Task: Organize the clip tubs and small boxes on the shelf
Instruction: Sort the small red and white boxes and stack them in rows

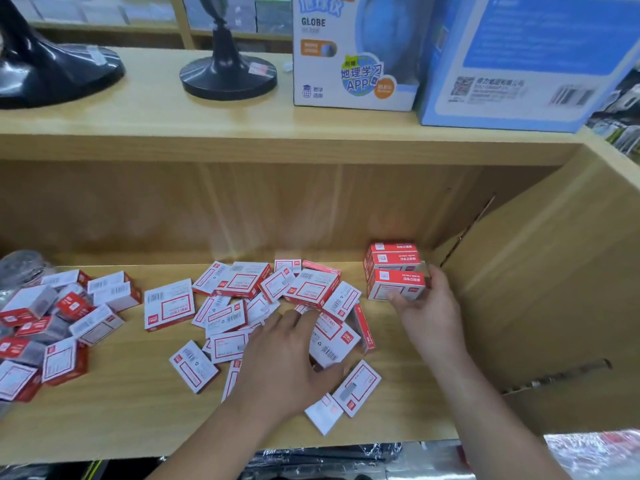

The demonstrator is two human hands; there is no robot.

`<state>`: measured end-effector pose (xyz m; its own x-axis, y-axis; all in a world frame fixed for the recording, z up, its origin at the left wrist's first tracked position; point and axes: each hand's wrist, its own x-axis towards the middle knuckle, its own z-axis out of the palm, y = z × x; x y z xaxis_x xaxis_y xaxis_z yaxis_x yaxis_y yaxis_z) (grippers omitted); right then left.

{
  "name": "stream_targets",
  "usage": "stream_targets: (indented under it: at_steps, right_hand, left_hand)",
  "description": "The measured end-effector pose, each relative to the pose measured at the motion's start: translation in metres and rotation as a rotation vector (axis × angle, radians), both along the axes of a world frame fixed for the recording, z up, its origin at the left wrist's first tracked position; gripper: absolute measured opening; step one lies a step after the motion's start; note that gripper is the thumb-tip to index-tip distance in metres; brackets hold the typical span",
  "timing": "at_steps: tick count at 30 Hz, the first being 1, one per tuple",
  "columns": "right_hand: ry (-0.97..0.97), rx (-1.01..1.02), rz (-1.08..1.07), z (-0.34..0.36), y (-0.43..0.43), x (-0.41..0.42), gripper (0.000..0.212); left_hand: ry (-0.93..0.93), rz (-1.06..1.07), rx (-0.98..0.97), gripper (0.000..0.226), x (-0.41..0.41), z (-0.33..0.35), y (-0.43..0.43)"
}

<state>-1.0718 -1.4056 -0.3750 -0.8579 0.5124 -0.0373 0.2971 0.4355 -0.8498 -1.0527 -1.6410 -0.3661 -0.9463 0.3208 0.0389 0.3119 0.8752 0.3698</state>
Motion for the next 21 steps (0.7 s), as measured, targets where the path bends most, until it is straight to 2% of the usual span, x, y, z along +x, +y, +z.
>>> stream_targets:
  at_steps: [5,11,15,16,18,19,21]
  right_hand:
    - [-0.034,-0.12,-0.034,-0.007,-0.002,-0.01,0.034]
    - [-0.025,-0.147,-0.04,-0.015,0.003,-0.019,0.04]
    - [0.03,-0.122,-0.112,-0.001,-0.001,-0.004,0.052]
    - [0.062,-0.06,-0.136,0.006,-0.006,0.006,0.047]
    - [0.145,-0.042,-0.082,0.023,-0.017,0.025,0.021]
    - [0.147,-0.123,-0.007,0.035,-0.024,0.033,0.011]
    - [0.069,-0.3,0.168,0.054,-0.037,0.042,0.008]
  left_hand:
    - [-0.014,0.039,0.117,0.088,0.005,0.005,-0.002]
    - [0.061,-0.032,0.251,0.074,0.01,0.028,-0.013]
    - [0.035,-0.076,0.302,0.083,0.008,0.039,-0.012]
    - [0.036,-0.079,0.328,0.084,0.008,0.041,-0.011]
    - [0.02,-0.086,0.381,0.086,0.008,0.041,-0.007]
    - [0.004,-0.093,0.396,0.088,0.007,0.041,-0.005]
    - [-0.011,-0.107,0.408,0.09,0.006,0.04,0.0]
